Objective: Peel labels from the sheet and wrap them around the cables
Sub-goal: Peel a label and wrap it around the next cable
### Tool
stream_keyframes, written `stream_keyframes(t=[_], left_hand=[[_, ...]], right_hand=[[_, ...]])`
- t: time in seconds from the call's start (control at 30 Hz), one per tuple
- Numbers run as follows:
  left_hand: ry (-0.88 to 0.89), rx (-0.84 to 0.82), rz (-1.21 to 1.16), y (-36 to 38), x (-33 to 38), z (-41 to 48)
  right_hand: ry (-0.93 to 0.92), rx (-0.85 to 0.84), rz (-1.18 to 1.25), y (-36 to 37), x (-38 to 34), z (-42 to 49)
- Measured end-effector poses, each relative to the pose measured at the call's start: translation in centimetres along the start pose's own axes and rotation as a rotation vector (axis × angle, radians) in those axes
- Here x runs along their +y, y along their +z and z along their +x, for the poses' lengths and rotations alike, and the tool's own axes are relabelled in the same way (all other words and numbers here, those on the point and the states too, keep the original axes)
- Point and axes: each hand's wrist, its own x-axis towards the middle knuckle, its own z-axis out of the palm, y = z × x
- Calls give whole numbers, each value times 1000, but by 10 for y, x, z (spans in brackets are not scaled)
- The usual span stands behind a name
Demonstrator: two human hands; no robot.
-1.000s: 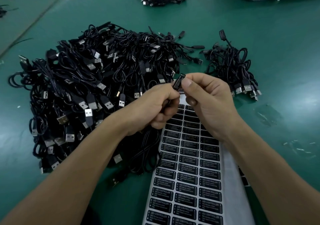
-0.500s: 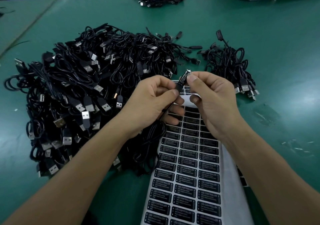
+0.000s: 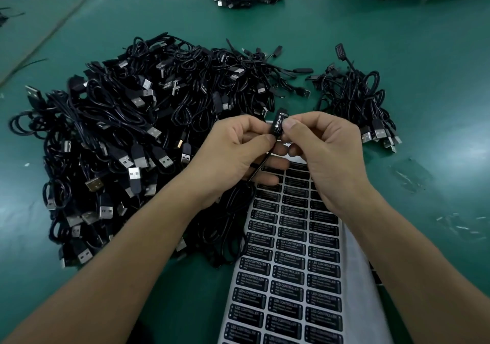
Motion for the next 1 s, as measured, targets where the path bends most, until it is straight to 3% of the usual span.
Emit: stream_keyframes(t=[1.0], left_hand=[[8,-99,-16,-5,-1,2]], right_hand=[[-100,7,-87,-1,-1,1]])
